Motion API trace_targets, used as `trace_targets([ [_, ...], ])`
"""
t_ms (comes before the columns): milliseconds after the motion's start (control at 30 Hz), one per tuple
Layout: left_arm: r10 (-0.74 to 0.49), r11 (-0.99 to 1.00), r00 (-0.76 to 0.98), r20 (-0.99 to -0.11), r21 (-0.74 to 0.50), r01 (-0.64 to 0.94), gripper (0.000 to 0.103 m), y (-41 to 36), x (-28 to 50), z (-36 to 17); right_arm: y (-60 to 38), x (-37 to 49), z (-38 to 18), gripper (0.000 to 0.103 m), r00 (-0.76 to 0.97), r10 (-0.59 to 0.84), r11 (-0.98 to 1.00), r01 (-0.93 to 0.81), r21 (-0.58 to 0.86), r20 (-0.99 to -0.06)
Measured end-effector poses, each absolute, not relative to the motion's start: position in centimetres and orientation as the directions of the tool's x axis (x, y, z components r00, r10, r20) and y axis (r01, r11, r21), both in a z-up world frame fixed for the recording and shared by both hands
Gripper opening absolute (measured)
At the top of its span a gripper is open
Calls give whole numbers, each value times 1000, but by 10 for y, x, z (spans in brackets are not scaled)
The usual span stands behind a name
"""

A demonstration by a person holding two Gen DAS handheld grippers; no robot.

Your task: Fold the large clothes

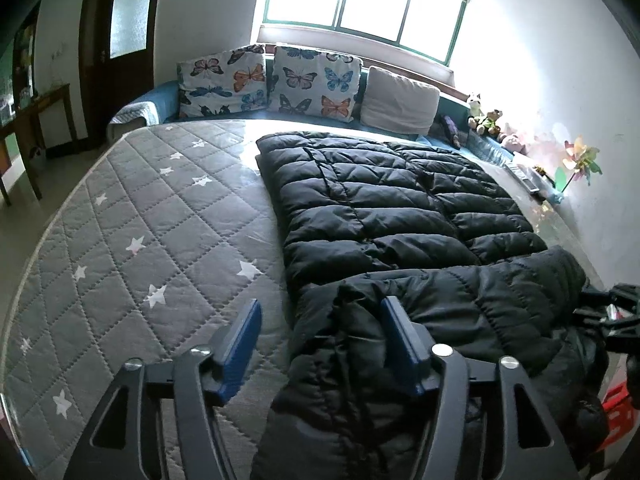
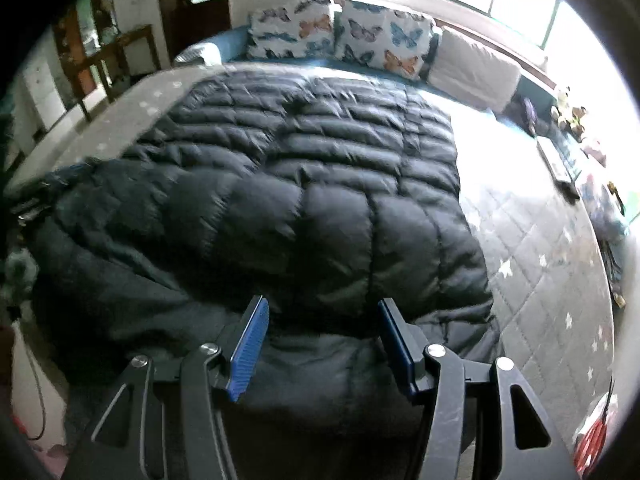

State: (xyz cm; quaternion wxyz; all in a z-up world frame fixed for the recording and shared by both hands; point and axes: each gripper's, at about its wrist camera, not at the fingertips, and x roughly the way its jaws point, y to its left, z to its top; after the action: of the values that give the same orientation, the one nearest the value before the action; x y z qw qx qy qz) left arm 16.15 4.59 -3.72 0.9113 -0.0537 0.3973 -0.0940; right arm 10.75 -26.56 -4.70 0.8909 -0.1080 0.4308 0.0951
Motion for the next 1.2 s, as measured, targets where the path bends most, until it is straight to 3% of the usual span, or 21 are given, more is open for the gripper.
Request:
trace_targets([
  [433, -223, 972, 595, -772, -220, 80, 79, 51, 175, -55, -272, 106, -55, 63, 608, 150, 931, -353, -96, -780],
  [767, -73, 997, 601, -796, -73, 25, 88, 34, 172, -56, -281, 104, -39, 63, 581, 234, 880, -467, -84, -780],
  [900, -73, 996, 593, -802, -95, -5, 91, 36, 175, -60, -280, 107, -56, 64, 568, 234, 869, -486, -93, -789],
  [1067, -106, 991, 564, -819, -132, -5, 92, 43, 180, -60, -282, 110, -37, 64, 530, 241, 851, -518, -85, -813],
  [1133, -96, 994, 569, -816, -111, 7, 100, 43, 181, -60, -287, 109, -22, 64, 547, 232, 855, -509, -99, -804],
  [1200, -99, 993, 572, -814, -114, 10, 101, 45, 182, -61, -293, 110, -6, 64, 557, 244, 861, -502, -87, -793],
])
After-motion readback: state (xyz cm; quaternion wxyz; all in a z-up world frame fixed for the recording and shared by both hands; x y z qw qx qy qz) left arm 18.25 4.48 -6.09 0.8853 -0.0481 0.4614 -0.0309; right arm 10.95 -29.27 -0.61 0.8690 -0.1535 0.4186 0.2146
